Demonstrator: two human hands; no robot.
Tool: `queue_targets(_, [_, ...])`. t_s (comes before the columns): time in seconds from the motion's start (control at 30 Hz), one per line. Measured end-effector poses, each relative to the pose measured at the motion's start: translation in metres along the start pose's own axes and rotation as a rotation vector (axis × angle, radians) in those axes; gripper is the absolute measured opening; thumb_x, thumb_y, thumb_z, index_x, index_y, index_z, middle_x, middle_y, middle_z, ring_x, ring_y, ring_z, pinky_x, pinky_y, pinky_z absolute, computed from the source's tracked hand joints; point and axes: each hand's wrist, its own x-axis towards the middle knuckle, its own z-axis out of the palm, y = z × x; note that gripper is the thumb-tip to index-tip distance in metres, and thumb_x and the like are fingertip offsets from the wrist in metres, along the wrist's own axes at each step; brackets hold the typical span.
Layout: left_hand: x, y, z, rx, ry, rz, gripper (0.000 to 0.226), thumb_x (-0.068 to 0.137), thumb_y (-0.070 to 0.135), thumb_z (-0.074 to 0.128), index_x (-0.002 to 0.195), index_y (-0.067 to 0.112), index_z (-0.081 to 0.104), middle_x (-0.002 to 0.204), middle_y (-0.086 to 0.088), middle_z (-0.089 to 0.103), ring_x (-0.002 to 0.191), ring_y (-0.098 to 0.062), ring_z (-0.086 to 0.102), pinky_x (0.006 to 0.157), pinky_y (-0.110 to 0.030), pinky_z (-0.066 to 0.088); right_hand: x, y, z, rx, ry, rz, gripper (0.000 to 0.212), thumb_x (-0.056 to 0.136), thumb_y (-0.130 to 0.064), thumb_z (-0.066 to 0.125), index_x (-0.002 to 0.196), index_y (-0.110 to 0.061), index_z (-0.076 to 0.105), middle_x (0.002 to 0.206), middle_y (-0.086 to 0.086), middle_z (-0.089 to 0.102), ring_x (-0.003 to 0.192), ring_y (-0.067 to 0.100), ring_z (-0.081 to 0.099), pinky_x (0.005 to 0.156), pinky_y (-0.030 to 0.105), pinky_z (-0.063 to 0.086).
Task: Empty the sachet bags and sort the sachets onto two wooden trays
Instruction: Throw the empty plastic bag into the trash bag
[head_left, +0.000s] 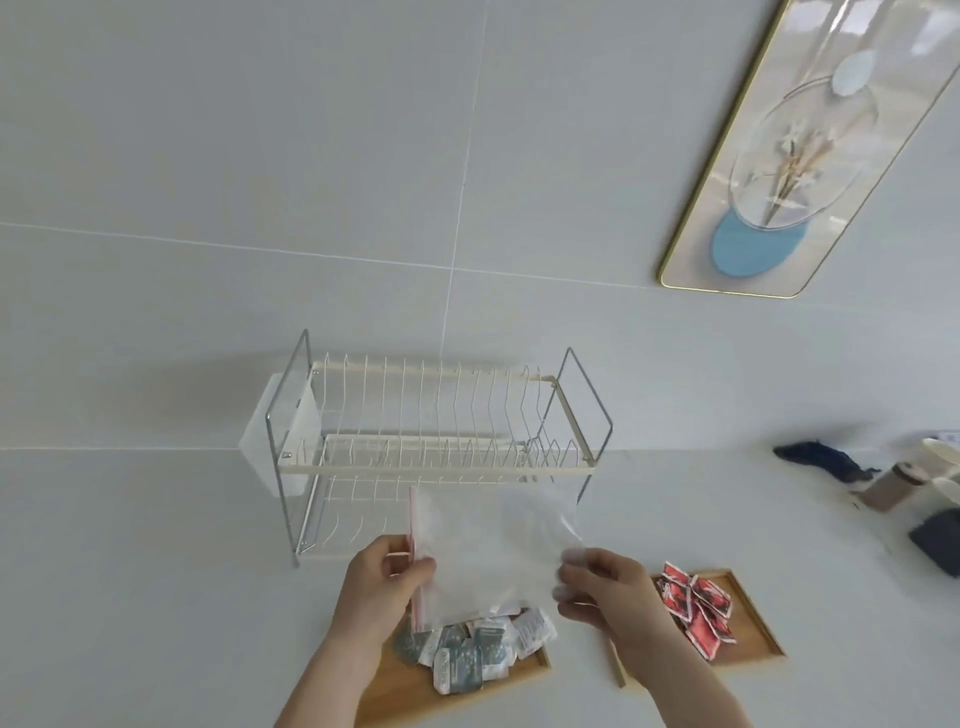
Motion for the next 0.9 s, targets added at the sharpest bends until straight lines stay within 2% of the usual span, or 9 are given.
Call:
queue_targets(0.1, [-0.006, 0.005, 0.027, -0.01, -0.032, -0.017, 0.025, 0.085, 0.004, 0.073, 0.105, 0.016, 0.066, 0.096, -0.011, 0.077, 0.09, -0.031, 0.073, 0.073, -0.041, 0.054, 0.0, 0.0, -0.024, 0.04, 0.025, -0.005, 0.017, 0.088, 0.006, 0.069, 0.105, 0.005, 0.068, 0.079, 0.014, 0.068, 0.067, 0.026, 0.069, 0.061, 0.033, 0.061])
queue_targets(0.23, [-0.015, 0.011, 0.079, 0.042, -0.135, -0.036, 0.035, 0.083, 0.001, 0.074, 0.108, 0.022, 0.062, 0.099, -0.011, 0.076, 0.091, -0.032, 0.075, 0.072, -0.043, 0.059, -0.001, 0.0, -0.075, 0.135, 0.101, -0.014, 0.011, 0.092, 0.004, 0.066, 0.102, 0.001, 0.068, 0.08, 0.013, 0.068, 0.071, 0.028, 0.068, 0.07, 0.039, 0.061])
queue_targets(0.3, [-0.021, 0.011, 0.114, 0.061, -0.142, -0.021, 0.037, 0.083, -0.003, 0.071, 0.109, 0.023, 0.061, 0.1, -0.013, 0.075, 0.09, -0.032, 0.074, 0.073, -0.042, 0.059, -0.002, 0.002, -0.112, 0.182, 0.134, 0.0, 0.01, 0.092, 0.002, 0.066, 0.101, -0.001, 0.068, 0.078, 0.011, 0.07, 0.071, 0.028, 0.069, 0.069, 0.039, 0.058])
queue_targets(0.37, [-0.028, 0.011, 0.157, 0.065, -0.132, 0.0, 0.036, 0.084, -0.004, 0.069, 0.108, 0.021, 0.062, 0.098, -0.015, 0.075, 0.085, -0.031, 0.072, 0.073, -0.042, 0.056, -0.003, 0.004, -0.155, 0.185, 0.176, 0.002, 0.011, 0.091, 0.0, 0.069, 0.101, -0.003, 0.07, 0.077, 0.01, 0.073, 0.068, 0.027, 0.07, 0.068, 0.037, 0.054])
queue_targets(0.5, [-0.045, 0.014, 0.258, 0.088, -0.164, 0.056, 0.034, 0.084, -0.004, 0.068, 0.111, 0.015, 0.061, 0.098, -0.016, 0.072, 0.085, -0.032, 0.068, 0.07, -0.041, 0.054, -0.01, 0.005, -0.252, 0.154, 0.282, -0.057, 0.009, 0.091, 0.002, 0.067, 0.098, -0.001, 0.072, 0.079, 0.011, 0.073, 0.066, 0.025, 0.07, 0.061, 0.034, 0.059])
queue_targets(0.67, [-0.072, 0.016, 0.389, 0.139, -0.25, 0.113, 0.032, 0.084, 0.0, 0.07, 0.108, 0.019, 0.06, 0.1, -0.011, 0.072, 0.09, -0.029, 0.069, 0.065, -0.033, 0.05, -0.033, 0.013, -0.38, 0.163, 0.439, -0.073, 0.007, 0.092, -0.006, 0.069, 0.098, -0.009, 0.073, 0.08, 0.009, 0.072, 0.072, 0.025, 0.07, 0.068, 0.037, 0.062])
queue_targets(0.77, [-0.09, 0.017, 0.457, 0.172, -0.321, 0.129, 0.03, 0.085, 0.001, 0.07, 0.106, 0.019, 0.059, 0.099, -0.008, 0.071, 0.086, -0.025, 0.069, 0.062, -0.03, 0.049, -0.05, 0.022, -0.445, 0.168, 0.533, -0.075, 0.007, 0.093, -0.009, 0.069, 0.099, -0.01, 0.073, 0.083, 0.009, 0.072, 0.073, 0.024, 0.07, 0.07, 0.037, 0.063])
queue_targets(0.9, [-0.116, 0.004, 0.542, 0.238, -0.438, 0.144, 0.027, 0.083, -0.004, 0.069, 0.103, 0.011, 0.057, 0.096, -0.016, 0.07, 0.073, -0.03, 0.061, 0.067, -0.039, 0.049, -0.081, 0.047, -0.524, 0.202, 0.665, -0.057, 0.01, 0.092, -0.012, 0.072, 0.101, -0.01, 0.072, 0.089, 0.012, 0.075, 0.077, 0.024, 0.072, 0.069, 0.035, 0.062])
